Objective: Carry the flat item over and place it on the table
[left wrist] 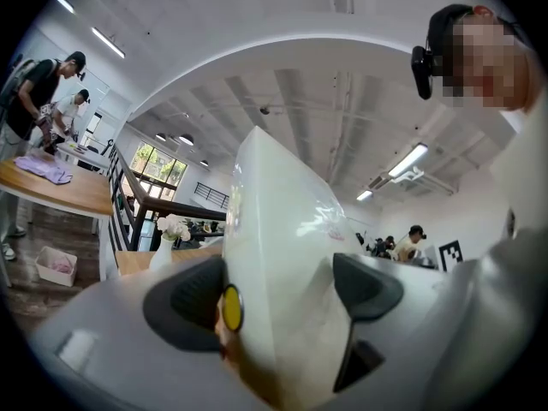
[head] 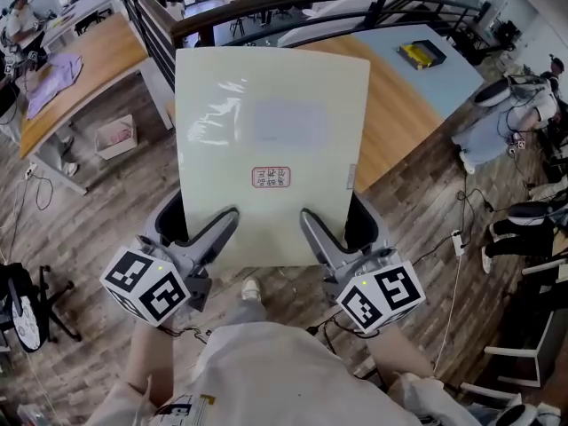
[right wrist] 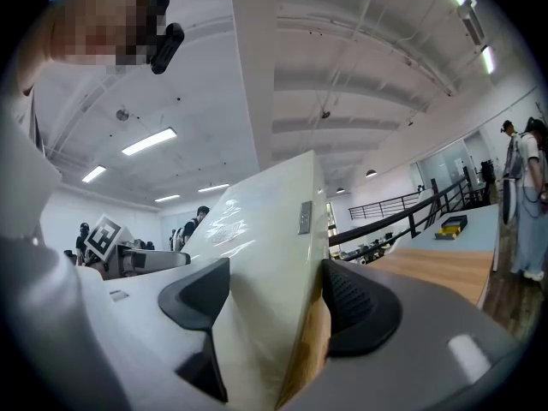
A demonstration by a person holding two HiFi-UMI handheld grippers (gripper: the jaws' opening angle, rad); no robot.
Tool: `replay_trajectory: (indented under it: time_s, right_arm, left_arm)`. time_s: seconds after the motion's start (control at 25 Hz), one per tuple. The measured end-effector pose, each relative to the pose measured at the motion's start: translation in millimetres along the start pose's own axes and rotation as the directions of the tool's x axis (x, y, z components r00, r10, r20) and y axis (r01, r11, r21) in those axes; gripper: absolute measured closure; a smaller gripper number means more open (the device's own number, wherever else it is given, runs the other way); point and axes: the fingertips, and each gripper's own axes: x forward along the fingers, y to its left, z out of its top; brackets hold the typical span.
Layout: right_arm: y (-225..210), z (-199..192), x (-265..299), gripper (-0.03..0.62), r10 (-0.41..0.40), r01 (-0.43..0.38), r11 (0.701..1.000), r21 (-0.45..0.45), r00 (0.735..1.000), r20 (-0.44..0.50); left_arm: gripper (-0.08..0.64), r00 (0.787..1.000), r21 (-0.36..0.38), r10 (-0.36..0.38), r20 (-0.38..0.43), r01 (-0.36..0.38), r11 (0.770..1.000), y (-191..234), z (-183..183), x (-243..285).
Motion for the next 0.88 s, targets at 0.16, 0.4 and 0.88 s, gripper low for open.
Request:
replay_trajectory:
  time_s: [0.16, 0.4, 0.88]
  right_arm:
    - [-3.4, 10.4, 28.2, 0.255, -0.016, 0.016, 1.000, -0.009, 1.000, 0.005]
    - [-4.0, 16.3, 65.2, 0.255, -0.023, 0.023, 1.000, -0.013, 1.000, 0.002]
    - [-12.1, 20.2, 104.8, 0.256, -0.005, 0.005, 1.000, -0.024, 1.000, 0.003]
  left_arm:
    - [0.158, 1.000, -0.001, -0.019, 0.000, 0.019, 1.000, 22.0, 16.8, 16.6]
    - [0.159, 1.000, 0.000, -0.026, -0.008, 0.026, 1.000, 53.3, 33.0, 32.3]
    - [0.159, 1.000, -0.024, -0.007, 0.001, 0.007, 1.000, 83.9, 43.2, 51.8]
